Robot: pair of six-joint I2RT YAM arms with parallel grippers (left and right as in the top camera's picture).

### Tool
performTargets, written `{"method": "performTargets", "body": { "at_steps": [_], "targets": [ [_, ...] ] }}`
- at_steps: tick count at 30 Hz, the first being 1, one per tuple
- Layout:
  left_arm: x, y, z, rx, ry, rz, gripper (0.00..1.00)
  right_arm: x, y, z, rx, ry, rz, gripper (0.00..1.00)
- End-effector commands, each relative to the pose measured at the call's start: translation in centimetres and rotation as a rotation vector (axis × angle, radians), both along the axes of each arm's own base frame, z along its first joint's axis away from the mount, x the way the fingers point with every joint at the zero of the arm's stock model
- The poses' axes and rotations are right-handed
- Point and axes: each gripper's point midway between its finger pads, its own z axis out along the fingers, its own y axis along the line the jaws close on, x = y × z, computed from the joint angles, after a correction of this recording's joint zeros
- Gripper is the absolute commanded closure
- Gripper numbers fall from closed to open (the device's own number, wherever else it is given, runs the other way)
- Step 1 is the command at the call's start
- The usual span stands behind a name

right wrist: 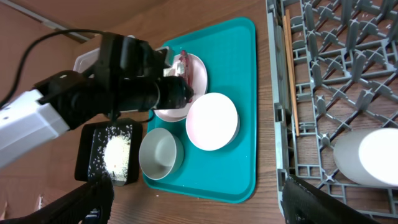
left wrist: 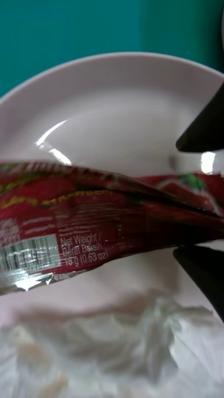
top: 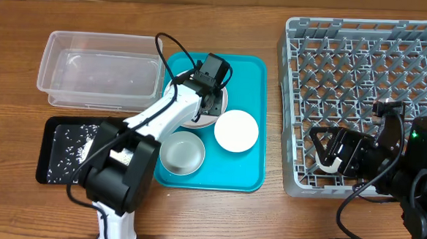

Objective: Sort waste into correct bins and load items into the dishwasher
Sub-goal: 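Grasp the red wrapper and tissue, drop them into the clear bin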

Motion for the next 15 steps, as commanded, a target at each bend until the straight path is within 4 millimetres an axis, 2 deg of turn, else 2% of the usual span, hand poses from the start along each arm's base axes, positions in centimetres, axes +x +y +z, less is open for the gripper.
{"method": "performTargets", "body": {
  "at_steps": [1, 4, 7, 9, 12, 13, 15],
  "targets": [
    [-0.2, -0.8, -1.2, -0.021, 0.035, -0.033, 0.62, -0.1, 0.2, 0.8, 0.001, -0.029, 0.015, 0.12],
    [-0.2, -0.7, -1.1, -0.015, 0.033, -0.039, 0.95, -0.1, 0.2, 0.8, 0.000, -0.029, 0.014, 0.12],
    [0.2, -0.7, 1.0, -0.019, 0.023, -0.033, 0.96, -0.1, 0.2, 0.8, 0.000, -0.029, 0.014, 0.12],
    [0.5, -0.4, 3.6, -0.009, 0.006, -0.023, 0.96, -0.1, 0.2, 0.8, 0.000, -0.027, 0.015, 0.12],
    [1.3, 0.5, 8.9, -0.003, -0.057, 0.003, 0.96, -0.1, 0.2, 0.7, 0.000, -0.026, 0.014, 0.11],
    [1.6, 1.9, 12.1, 0.014, -0.107, 0.035, 0.96, -0.1, 0.2, 0.7, 0.000, -0.026, 0.014, 0.12],
    [1.7, 3.9, 14.8, 0.031, -0.151, 0.081, 0.96, -0.2, 0.2, 0.7, 0.000, -0.024, 0.014, 0.11]
  ]
}}
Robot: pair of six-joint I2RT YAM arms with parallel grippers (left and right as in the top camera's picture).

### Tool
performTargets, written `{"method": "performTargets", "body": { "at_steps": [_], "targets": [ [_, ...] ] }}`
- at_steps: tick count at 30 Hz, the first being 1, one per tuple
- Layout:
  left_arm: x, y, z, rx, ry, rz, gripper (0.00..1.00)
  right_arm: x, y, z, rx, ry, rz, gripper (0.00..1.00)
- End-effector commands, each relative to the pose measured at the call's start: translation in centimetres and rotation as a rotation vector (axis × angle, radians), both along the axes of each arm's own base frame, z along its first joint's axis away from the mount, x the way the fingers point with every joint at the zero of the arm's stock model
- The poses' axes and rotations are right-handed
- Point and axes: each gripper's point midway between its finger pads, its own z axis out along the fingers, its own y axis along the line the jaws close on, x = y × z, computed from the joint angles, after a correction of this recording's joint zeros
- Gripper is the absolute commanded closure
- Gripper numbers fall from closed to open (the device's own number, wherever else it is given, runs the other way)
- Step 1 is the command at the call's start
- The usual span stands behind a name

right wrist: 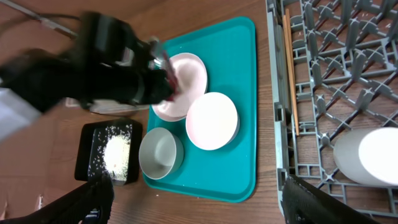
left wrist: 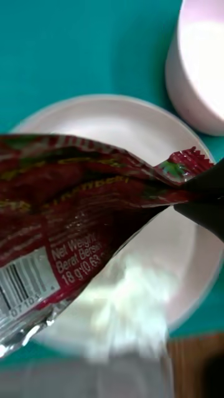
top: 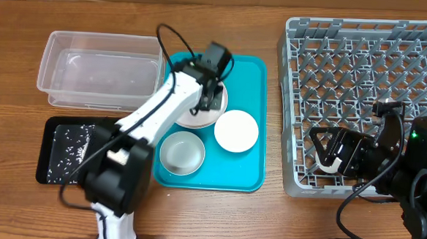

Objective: Sort waste into correct bins and load items into the dishwasher
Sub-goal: 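Grasp the red wrapper and tissue, drop them into the clear bin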

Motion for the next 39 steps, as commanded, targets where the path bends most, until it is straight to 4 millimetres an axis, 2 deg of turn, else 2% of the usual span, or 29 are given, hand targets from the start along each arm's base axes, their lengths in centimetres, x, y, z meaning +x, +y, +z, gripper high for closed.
{"method": "performTargets", "body": {
  "at_steps": [1, 4, 7, 9, 10, 11, 12, 13, 15, 18, 20, 23, 26, 30, 34, 36, 38, 39],
  "targets": [
    [2.3, 4.2, 10.2, 0.006, -0.232, 0.110, 0.96, -0.2, 0.2, 0.7, 0.000, -0.024, 0.015, 0.12],
    [2.2, 8.7, 10.5, 0.042, -0.217, 0.235, 0.96, -0.2, 0.2, 0.7, 0.001, -0.023, 0.015, 0.12],
    [2.3, 13.8, 9.0, 0.055, -0.154, 0.384, 0.96, -0.2, 0.2, 0.7, 0.001, -0.023, 0.014, 0.12],
    [2.4, 16.1, 7.7, 0.021, -0.109, 0.474, 0.96, -0.2, 0.2, 0.7, 0.000, -0.024, 0.015, 0.12],
    [2.6, 16.3, 7.2, -0.012, -0.093, 0.482, 0.96, -0.2, 0.2, 0.7, 0.000, -0.024, 0.015, 0.11],
    [2.9, 16.3, 6.3, -0.082, -0.057, 0.472, 0.77, -0.2, 0.2, 0.7, 0.000, -0.024, 0.015, 0.12],
    [2.9, 16.0, 6.0, -0.107, -0.040, 0.447, 0.62, -0.2, 0.2, 0.7, 0.000, -0.023, 0.015, 0.11],
    [2.8, 15.9, 6.1, -0.108, -0.038, 0.443, 0.56, -0.2, 0.2, 0.7, 0.000, -0.022, 0.015, 0.11],
    [2.8, 14.9, 6.7, -0.121, -0.046, 0.420, 0.51, -0.2, 0.2, 0.6, 0.000, -0.019, 0.014, 0.11],
    [2.6, 11.4, 7.7, -0.147, -0.064, 0.303, 0.50, -0.3, 0.2, 0.6, 0.000, -0.017, 0.015, 0.11],
    [2.4, 9.5, 7.8, -0.105, -0.076, 0.228, 0.44, -0.3, 0.2, 0.6, 0.000, -0.015, 0.014, 0.11],
    [2.2, 7.5, 6.7, 0.025, -0.102, 0.166, 0.34, -0.3, 0.2, 0.5, 0.000, -0.013, 0.015, 0.11],
    [2.8, 6.3, 4.3, 0.146, -0.125, 0.130, 0.27, -0.4, 0.2, 0.5, 0.000, -0.012, 0.015, 0.11],
    [3.6, 5.6, -0.3, 0.194, -0.077, 0.116, 0.26, -0.4, 0.2, 0.5, 0.000, -0.012, 0.014, 0.11],
    [3.9, 6.3, -4.7, 0.216, -0.007, 0.139, 0.32, -0.4, 0.2, 0.5, 0.000, -0.012, 0.014, 0.11],
    [3.7, 6.5, -6.2, 0.229, 0.021, 0.139, 0.35, -0.4, 0.2, 0.5, 0.000, -0.012, 0.015, 0.11],
    [3.5, 6.5, -6.9, 0.232, 0.039, 0.136, 0.47, -0.4, 0.2, 0.5, 0.000, -0.011, 0.015, 0.11],
    [3.4, 6.2, -7.0, 0.216, 0.046, 0.131, 0.61, -0.4, 0.2, 0.5, 0.000, -0.011, 0.015, 0.11]
  ]
}}
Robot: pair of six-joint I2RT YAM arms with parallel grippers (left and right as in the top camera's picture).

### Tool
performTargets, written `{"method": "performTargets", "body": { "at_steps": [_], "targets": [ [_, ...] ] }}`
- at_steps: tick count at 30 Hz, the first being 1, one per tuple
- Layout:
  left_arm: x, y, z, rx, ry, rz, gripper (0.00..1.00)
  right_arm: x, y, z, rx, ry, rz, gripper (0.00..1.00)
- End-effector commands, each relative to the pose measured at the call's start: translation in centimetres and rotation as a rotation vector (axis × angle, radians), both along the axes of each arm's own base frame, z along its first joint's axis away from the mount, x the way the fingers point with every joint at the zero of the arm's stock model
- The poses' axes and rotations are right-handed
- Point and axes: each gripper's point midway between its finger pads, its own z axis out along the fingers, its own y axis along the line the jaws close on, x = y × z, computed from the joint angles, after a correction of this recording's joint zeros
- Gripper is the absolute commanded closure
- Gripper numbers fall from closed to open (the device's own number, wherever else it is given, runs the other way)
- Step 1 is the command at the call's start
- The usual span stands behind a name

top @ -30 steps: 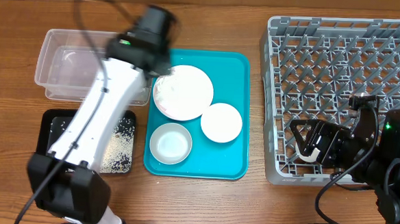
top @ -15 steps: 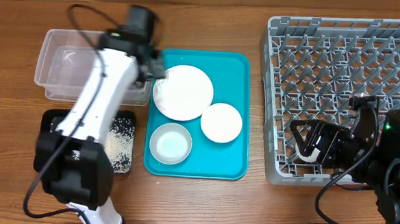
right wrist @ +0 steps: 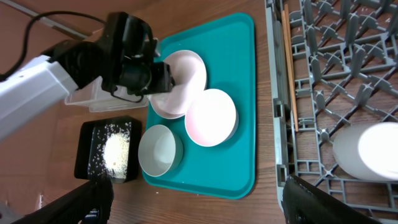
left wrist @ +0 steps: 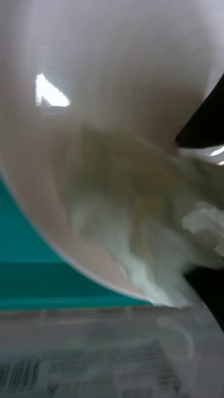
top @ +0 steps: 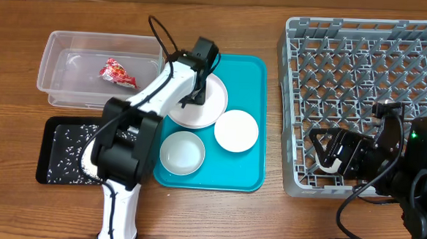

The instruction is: Sort waste into correct bins and load items into the dishwasher

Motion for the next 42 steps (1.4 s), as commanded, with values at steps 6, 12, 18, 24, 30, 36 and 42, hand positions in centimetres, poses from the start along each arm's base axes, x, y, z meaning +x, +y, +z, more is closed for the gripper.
{"method": "performTargets", "body": {
  "at_steps": [6, 12, 18, 24, 30, 36, 42],
  "targets": [
    [-0.3, -2.6, 3.7, -0.150, 0.029, -0.026, 0.96, -0.2, 0.2, 0.7, 0.000, -0.022, 0.014, 0.11],
    [-0.4, -1.0, 14.5, -0.231, -0.126, -0.009, 0.96, -0.2, 0.2, 0.7, 0.000, -0.021, 0.014, 0.11],
    [1.0, 7.3, 16.3, -0.137, -0.205, 0.163, 0.96, -0.2, 0.2, 0.6, 0.000, -0.019, 0.014, 0.11],
    [1.6, 11.0, 13.8, -0.255, -0.132, 0.226, 0.57, -0.2, 0.2, 0.6, 0.000, -0.020, 0.014, 0.11],
    [-0.8, 9.0, 19.5, -0.310, -0.195, 0.101, 0.17, -0.3, 0.2, 0.6, 0.000, -0.015, 0.014, 0.00],
    [-6.4, 6.4, 27.5, -0.299, -0.325, -0.026, 0.00, -0.4, 0.2, 0.5, 0.000, -0.011, 0.014, 0.00],
    [-13.0, 4.7, 32.9, -0.238, -0.435, -0.135, 0.00, -0.4, 0.2, 0.5, 0.000, -0.011, 0.014, 0.00]
  ]
}}
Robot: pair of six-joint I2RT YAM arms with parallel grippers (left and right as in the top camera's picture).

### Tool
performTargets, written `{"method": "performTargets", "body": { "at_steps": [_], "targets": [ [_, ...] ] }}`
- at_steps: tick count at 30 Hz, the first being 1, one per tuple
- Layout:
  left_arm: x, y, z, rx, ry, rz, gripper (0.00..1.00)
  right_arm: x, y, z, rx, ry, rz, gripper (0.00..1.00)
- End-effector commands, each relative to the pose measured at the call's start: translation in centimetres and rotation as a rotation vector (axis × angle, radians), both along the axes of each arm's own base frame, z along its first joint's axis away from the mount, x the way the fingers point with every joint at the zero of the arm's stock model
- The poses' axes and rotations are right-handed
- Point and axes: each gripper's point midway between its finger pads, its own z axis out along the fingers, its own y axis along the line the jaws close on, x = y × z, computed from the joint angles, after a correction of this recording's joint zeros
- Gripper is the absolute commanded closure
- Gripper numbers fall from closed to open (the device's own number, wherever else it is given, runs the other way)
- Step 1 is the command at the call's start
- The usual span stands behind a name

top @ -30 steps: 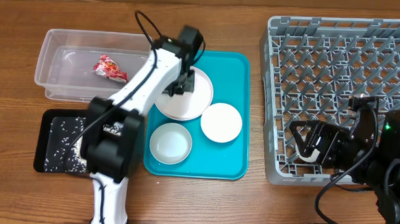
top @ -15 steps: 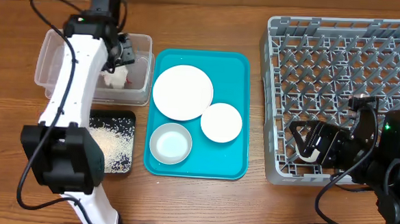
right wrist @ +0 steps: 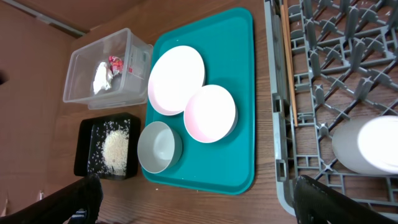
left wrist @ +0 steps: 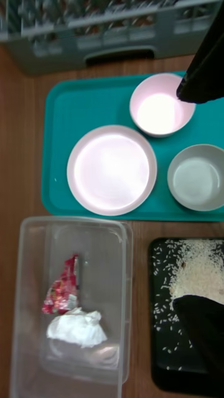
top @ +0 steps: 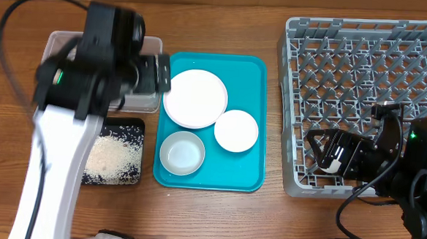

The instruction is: Sort waste into correct bins and load items into the dishwasher

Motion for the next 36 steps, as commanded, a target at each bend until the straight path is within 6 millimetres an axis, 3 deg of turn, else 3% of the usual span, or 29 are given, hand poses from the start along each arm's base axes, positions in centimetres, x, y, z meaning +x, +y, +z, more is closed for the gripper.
{"method": "performTargets", "body": {
  "at_steps": [1, 7, 9, 19, 23, 25, 29, 36],
  "targets": [
    [-3.1, 0.0, 2.4, 0.070, -0.070, -0.038, 0.00, -0.1, 0.2, 0.8, 0.001, -0.028, 0.013, 0.00],
    [-7.8, -1.6, 3.8, -0.018, -0.076, -0.149, 0.00, -0.1, 0.2, 0.8, 0.002, -0.027, 0.013, 0.00],
    [-8.2, -2.3, 4.0, -0.053, -0.074, -0.176, 0.00, -0.1, 0.2, 0.8, 0.002, -0.028, 0.013, 0.00],
    [-8.3, -1.7, 3.6, -0.013, -0.066, -0.160, 0.00, -0.1, 0.2, 0.8, 0.002, -0.027, 0.013, 0.00],
    [-6.4, -1.3, 6.0, 0.050, -0.263, -0.198, 0.00, -0.1, 0.2, 0.8, 0.002, -0.028, 0.014, 0.00],
    [-6.4, -0.8, 7.0, 0.054, -0.399, -0.231, 0.00, -0.1, 0.2, 0.8, 0.002, -0.027, 0.013, 0.00],
    [-7.5, 1.4, 5.3, 0.022, -0.537, -0.164, 0.00, -0.1, 0.2, 0.7, 0.002, -0.027, 0.013, 0.00],
    [-9.7, 3.2, 2.1, 0.006, -0.721, -0.102, 0.00, -0.1, 0.2, 0.8, 0.002, -0.027, 0.014, 0.00]
  ]
}}
